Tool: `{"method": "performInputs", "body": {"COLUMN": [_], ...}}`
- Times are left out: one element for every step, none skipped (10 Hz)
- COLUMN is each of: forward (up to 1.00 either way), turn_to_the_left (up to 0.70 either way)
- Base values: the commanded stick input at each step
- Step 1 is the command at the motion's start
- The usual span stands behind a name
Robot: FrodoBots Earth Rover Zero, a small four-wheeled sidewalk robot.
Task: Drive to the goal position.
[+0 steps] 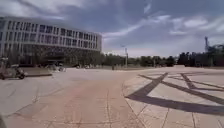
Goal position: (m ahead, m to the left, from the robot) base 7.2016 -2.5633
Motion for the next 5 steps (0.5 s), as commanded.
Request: {"method": "performInputs", "body": {"forward": [0.58, 0.58, 0.58, 0.58, 0.58], "turn_to_the_left": [0.00, 0.00, 0.00, 0.00, 0.00]}}
